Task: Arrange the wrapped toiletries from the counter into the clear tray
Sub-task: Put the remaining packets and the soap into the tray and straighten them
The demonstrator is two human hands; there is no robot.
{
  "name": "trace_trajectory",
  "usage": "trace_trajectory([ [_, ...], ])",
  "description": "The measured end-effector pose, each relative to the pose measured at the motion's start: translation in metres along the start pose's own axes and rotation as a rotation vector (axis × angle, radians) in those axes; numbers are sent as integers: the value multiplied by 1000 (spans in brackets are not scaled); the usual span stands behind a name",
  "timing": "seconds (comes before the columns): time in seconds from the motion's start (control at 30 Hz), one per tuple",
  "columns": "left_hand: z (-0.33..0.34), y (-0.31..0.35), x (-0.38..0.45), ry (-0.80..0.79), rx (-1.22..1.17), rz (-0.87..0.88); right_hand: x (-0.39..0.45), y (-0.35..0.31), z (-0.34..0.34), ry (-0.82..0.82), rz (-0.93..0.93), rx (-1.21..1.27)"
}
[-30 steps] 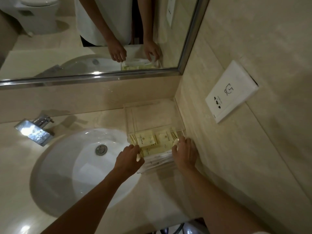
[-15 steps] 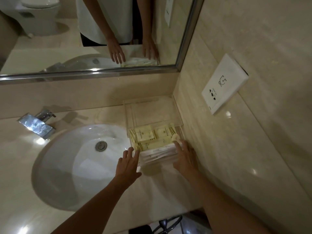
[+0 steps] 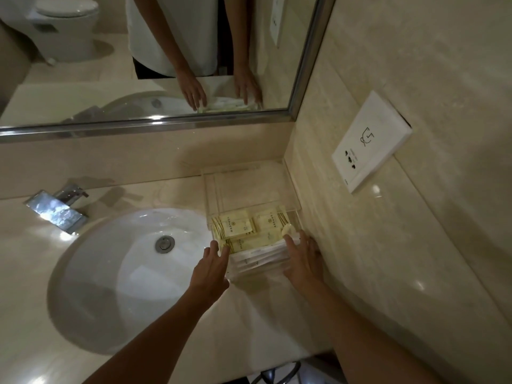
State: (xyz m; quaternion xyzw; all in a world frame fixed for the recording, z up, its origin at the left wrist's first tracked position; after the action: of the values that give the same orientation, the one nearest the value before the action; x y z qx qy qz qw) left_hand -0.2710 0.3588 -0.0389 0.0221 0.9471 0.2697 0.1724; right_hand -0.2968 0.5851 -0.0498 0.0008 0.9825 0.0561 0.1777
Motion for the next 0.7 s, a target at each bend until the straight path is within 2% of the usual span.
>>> trace_trajectory([
  [0.23, 2, 0, -1, 11, -160, -4, 0, -6, -6, 89, -18, -223],
  [0.37, -4, 2, 7, 44, -209, -3, 5, -4, -11, 126, 12, -182],
  [0.7, -17, -2, 32, 90, -10, -27, 25, -9, -24, 197, -12, -197],
])
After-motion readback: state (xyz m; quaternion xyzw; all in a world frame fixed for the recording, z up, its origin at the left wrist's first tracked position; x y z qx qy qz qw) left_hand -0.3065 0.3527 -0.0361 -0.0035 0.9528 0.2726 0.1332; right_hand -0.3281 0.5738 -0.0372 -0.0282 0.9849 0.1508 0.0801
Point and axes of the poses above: each hand's wrist, its own x-axis towards the middle knuckle, its own z-axis out of the palm, y = z × x, the point moved 3 cm from there along x, towards the middle knuckle, and after that the axes turned 14 degrees about -x, right-handed, at the moved point
